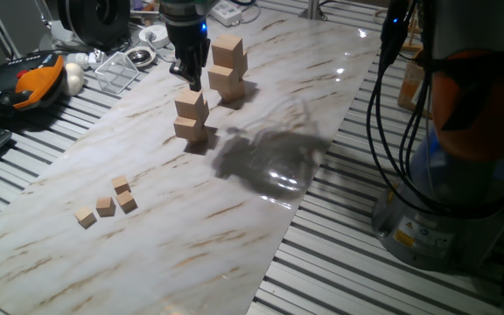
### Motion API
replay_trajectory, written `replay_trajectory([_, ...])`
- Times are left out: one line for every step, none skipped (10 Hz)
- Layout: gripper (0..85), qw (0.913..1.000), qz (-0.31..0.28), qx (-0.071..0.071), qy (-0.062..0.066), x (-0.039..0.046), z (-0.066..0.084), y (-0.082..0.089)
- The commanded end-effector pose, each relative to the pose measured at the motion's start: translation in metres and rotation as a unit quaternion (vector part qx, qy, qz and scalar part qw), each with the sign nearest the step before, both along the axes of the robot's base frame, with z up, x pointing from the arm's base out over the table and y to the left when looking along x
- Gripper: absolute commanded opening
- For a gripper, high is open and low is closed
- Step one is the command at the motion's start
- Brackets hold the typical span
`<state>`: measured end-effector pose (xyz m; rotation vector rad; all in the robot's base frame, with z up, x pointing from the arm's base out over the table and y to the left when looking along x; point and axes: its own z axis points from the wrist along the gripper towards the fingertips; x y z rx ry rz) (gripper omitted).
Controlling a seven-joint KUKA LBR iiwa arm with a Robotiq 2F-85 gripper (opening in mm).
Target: Stack the blocks into a cross shape
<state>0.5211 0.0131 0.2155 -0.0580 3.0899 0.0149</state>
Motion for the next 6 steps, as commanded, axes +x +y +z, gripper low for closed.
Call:
replay_trajectory([0.0, 1.0, -0.003, 0.003, 0.001, -0.0003, 0.0003, 0.0004])
replay_trajectory([0.0, 1.0, -0.006, -0.001, 0.001, -0.0004, 0.0001, 0.0023])
replay_trajectory([0.0, 1.0, -0.006, -0.003, -0.001, 0.0, 0.0, 0.003])
replay_trajectory([0.0, 1.0, -0.007, -0.003, -0.002, 0.0002, -0.0001, 0.0032])
replay_trajectory([0.0, 1.0, -0.007, -0.004, -0.002, 0.0001, -0.0001, 0.0032])
replay_trajectory([0.0, 1.0, -0.007, -0.005, -0.004, 0.0002, -0.0003, 0.0035])
